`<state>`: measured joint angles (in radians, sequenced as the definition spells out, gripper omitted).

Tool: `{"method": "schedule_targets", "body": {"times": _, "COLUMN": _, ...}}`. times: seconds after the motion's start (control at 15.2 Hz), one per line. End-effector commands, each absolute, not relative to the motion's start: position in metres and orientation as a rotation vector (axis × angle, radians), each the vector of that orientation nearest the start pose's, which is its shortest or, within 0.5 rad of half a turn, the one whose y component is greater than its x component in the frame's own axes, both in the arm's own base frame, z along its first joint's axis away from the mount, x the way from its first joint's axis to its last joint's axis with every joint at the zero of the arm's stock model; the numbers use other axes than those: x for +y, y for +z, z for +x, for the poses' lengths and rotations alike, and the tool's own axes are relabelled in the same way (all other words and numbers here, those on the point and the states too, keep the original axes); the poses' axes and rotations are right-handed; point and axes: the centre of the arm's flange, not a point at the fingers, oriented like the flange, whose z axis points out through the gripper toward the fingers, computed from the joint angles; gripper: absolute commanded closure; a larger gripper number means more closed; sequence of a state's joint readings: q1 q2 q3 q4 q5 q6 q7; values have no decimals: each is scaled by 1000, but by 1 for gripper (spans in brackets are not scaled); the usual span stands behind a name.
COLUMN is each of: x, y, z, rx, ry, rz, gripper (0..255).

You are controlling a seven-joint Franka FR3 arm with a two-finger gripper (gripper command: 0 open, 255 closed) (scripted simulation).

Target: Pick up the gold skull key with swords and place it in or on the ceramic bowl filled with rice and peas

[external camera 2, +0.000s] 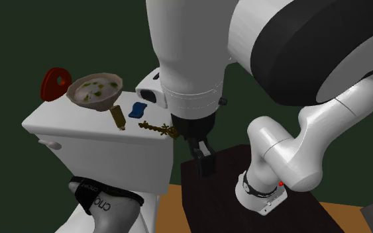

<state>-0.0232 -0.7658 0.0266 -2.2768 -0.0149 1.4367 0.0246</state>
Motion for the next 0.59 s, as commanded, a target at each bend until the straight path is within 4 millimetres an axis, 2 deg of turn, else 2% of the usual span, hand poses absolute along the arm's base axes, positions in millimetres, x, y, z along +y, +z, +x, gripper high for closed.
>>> {"method": "schedule_targets", "body": {"times": 0.0, "x": 2, "y": 610, "z": 299, "rx": 49, "ry": 118, "rz": -3173, "gripper": 0}}
{"method": "schedule_targets", "body": {"times": 0.53, "x": -96, "y": 577, "z": 314, "rx": 43, "ry": 48, "rz": -3171, "gripper": 0}}
